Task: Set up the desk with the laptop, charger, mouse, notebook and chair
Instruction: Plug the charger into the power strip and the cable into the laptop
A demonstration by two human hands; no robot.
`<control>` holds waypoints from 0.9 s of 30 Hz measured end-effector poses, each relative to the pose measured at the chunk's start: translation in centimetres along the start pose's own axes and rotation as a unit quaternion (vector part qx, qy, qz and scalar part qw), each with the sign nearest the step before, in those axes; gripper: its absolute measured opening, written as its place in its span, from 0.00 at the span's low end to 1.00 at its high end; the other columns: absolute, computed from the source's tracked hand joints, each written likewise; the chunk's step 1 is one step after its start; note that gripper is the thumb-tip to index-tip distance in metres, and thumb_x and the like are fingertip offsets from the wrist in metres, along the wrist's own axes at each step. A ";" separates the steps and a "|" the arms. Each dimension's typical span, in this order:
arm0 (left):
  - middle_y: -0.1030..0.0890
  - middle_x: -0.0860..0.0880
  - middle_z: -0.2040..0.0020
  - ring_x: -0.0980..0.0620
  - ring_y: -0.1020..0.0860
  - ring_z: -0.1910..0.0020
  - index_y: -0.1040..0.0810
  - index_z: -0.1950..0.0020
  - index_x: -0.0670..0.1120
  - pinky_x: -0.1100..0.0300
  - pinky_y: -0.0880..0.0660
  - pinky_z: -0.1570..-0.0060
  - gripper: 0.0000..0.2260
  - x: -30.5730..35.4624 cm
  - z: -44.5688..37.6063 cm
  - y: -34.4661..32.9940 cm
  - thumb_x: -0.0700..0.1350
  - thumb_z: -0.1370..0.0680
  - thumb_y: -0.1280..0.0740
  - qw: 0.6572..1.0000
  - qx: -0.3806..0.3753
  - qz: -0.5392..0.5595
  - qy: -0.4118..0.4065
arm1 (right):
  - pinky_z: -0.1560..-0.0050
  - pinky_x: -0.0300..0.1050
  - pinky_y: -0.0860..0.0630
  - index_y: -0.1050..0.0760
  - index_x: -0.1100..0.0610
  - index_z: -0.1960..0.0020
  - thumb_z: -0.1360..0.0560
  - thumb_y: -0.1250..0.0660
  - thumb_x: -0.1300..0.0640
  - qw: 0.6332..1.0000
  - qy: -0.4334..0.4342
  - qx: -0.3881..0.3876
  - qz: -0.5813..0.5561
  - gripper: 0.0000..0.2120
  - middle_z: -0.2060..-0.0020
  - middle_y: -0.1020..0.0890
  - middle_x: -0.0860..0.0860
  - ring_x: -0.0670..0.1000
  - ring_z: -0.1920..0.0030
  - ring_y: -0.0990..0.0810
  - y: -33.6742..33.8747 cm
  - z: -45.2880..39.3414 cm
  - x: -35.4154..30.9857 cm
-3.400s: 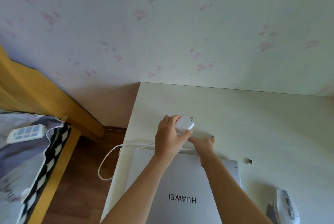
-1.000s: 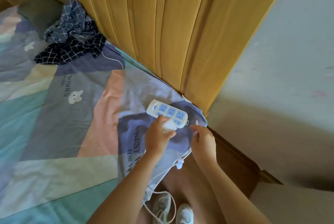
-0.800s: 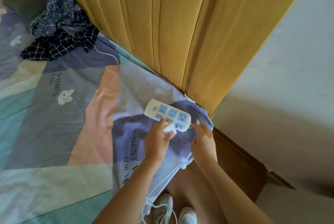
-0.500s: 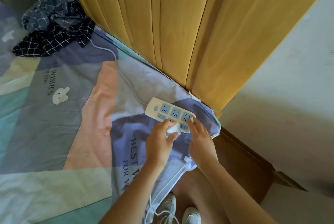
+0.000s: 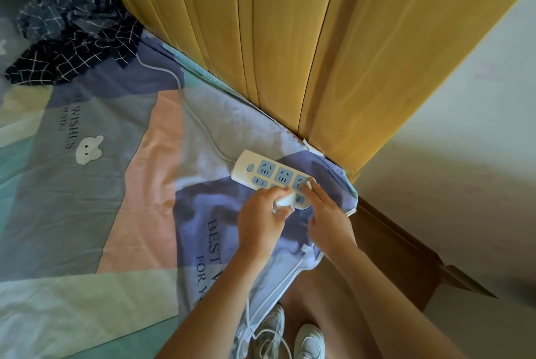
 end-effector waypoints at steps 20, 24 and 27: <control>0.18 0.44 0.47 0.45 0.20 0.47 0.22 0.44 0.43 0.56 0.26 0.52 0.11 4.2 -3.7 -1.9 0.47 0.24 0.33 0.983 -0.051 -0.174 0.026 | 0.60 0.35 0.31 0.44 0.49 0.25 0.28 0.41 0.71 0.998 -0.023 -0.042 -0.050 0.36 0.26 0.37 0.47 0.51 0.36 0.27 -1.1 -0.8 1.1; 0.18 0.41 0.45 0.44 0.20 0.46 0.23 0.42 0.42 0.55 0.25 0.50 0.12 4.9 -4.0 -2.3 0.48 0.21 0.36 0.981 -0.033 -0.190 0.026 | 0.63 0.31 0.33 0.47 0.49 0.24 0.27 0.39 0.69 0.998 -0.019 -0.047 -0.046 0.36 0.27 0.36 0.47 0.51 0.37 0.26 -1.3 -0.9 1.1; 0.18 0.42 0.45 0.44 0.20 0.46 0.23 0.41 0.43 0.56 0.25 0.50 0.13 4.9 -4.0 -2.5 0.49 0.21 0.37 0.980 -0.028 -0.195 0.029 | 0.56 0.35 0.30 0.48 0.50 0.24 0.26 0.39 0.69 0.998 -0.022 -0.040 -0.047 0.35 0.27 0.36 0.48 0.51 0.35 0.28 -0.9 -0.9 1.1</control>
Point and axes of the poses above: each hand's wrist, its own z-axis away from the middle knuckle, its own y-axis out of the back of the hand, x = y × z, the point moved 9 cm from there along -z, towards the middle knuckle
